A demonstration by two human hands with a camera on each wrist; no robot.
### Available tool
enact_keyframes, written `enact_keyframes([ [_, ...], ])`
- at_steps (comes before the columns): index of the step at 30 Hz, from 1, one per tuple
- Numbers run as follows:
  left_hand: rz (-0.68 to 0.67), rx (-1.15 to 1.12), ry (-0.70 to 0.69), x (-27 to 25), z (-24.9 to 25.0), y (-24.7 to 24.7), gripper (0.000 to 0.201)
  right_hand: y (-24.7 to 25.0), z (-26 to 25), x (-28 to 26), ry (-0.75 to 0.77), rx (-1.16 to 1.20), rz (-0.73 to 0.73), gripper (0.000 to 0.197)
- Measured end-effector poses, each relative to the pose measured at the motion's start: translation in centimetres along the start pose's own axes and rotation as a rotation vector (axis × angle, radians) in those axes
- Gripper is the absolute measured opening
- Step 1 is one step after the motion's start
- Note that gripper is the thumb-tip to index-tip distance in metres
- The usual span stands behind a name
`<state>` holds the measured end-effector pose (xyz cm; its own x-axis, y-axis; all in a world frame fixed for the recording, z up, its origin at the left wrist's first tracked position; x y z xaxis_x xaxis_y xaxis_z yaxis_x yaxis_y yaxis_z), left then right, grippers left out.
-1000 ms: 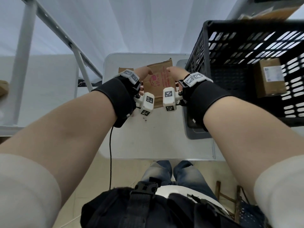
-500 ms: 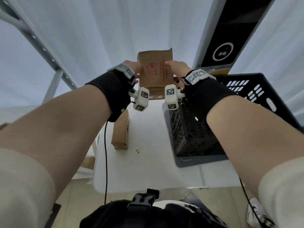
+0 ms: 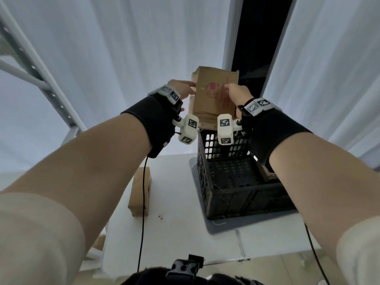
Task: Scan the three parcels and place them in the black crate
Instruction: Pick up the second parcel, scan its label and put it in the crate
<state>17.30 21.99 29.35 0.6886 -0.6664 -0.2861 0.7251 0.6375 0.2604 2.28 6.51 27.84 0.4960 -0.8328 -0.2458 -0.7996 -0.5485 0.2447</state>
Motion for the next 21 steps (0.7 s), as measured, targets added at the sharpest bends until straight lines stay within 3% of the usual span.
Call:
enact_keyframes([
  [6, -0.145, -0.182, -0.006, -1.5, 1.2, -5.0, 0.028, 5.8, 1.0, 2.2, 0.016, 0.005, 0.072, 0.084],
  [11, -0.198, -0.133, -0.017, -3.5, 2.8, -9.0, 0.021, 11.1, 0.4, 0.4, 0.039, -0.034, 0.141, 0.062],
  [15, -0.208, -0.049, -0.05, -5.8, 4.3, -12.1, 0.022, 15.0, 0.2, 1.8, 0.114, -0.036, 0.08, 0.075],
  [18, -0.217, -0.045, -0.088, -7.9, 5.8, -14.3, 0.038, 18.5, 0.9, 5.2, 0.083, 0.073, 0.1, 0.068],
  [21, -0.204, -0.078, -0.099, -10.4, 7.1, -16.0, 0.033, 20.0, -0.8, 1.3, 0.116, 0.068, 0.06, 0.06],
])
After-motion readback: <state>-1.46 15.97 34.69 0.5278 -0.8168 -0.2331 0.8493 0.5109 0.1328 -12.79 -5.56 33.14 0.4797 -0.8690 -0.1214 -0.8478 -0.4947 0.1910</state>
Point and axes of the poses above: each hand's wrist, its own x-axis towards the middle knuckle, its own y-axis out of the back of the hand, z = x × y, the point moved 9 cm from there along x, towards the middle knuckle, and after that the axes turned 5 degrees about -z, right-handed, at the moved point
